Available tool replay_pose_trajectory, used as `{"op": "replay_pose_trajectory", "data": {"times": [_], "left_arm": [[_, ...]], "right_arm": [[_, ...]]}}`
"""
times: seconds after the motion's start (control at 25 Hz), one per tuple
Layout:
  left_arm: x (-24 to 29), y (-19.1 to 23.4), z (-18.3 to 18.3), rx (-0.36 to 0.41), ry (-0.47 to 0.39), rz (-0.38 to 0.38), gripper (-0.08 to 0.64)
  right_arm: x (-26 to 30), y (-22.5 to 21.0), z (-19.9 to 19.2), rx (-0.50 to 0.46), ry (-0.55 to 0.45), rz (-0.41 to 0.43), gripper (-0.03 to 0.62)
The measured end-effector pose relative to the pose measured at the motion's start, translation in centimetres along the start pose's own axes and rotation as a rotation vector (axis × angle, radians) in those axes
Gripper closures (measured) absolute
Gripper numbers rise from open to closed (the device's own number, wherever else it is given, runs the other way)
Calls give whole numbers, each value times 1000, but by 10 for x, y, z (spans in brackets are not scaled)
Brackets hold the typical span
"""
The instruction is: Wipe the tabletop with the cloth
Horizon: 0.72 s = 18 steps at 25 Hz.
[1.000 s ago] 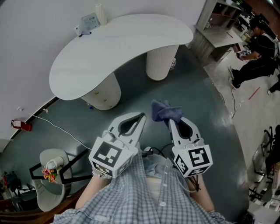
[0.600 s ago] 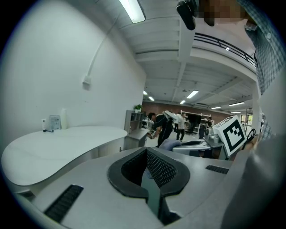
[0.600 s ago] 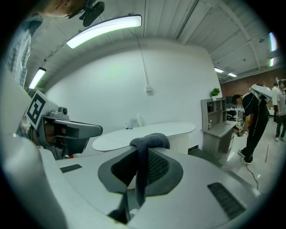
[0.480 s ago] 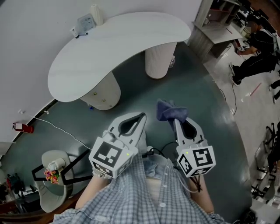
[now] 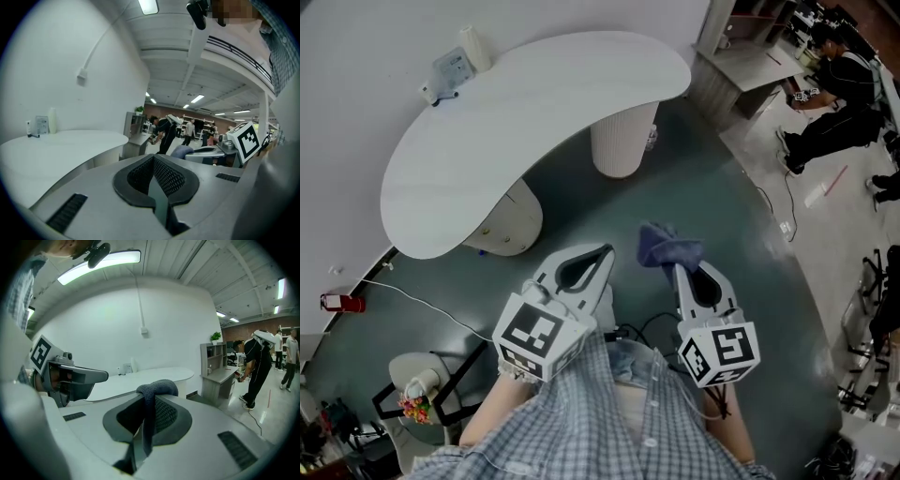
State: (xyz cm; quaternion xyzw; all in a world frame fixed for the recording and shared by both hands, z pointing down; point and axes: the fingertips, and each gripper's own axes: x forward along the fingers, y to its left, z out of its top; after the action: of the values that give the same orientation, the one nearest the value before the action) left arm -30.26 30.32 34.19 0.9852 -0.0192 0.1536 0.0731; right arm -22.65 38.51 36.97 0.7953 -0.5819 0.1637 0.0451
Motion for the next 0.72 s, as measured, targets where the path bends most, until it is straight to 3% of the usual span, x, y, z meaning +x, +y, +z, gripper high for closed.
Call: {"op": "replay_pose_trajectory", "data": {"times": [0.72], "left_arm": [[119, 110, 74, 36, 20, -142, 554]], "right_arm": [[124, -76, 77, 35, -17, -156, 569]]}}
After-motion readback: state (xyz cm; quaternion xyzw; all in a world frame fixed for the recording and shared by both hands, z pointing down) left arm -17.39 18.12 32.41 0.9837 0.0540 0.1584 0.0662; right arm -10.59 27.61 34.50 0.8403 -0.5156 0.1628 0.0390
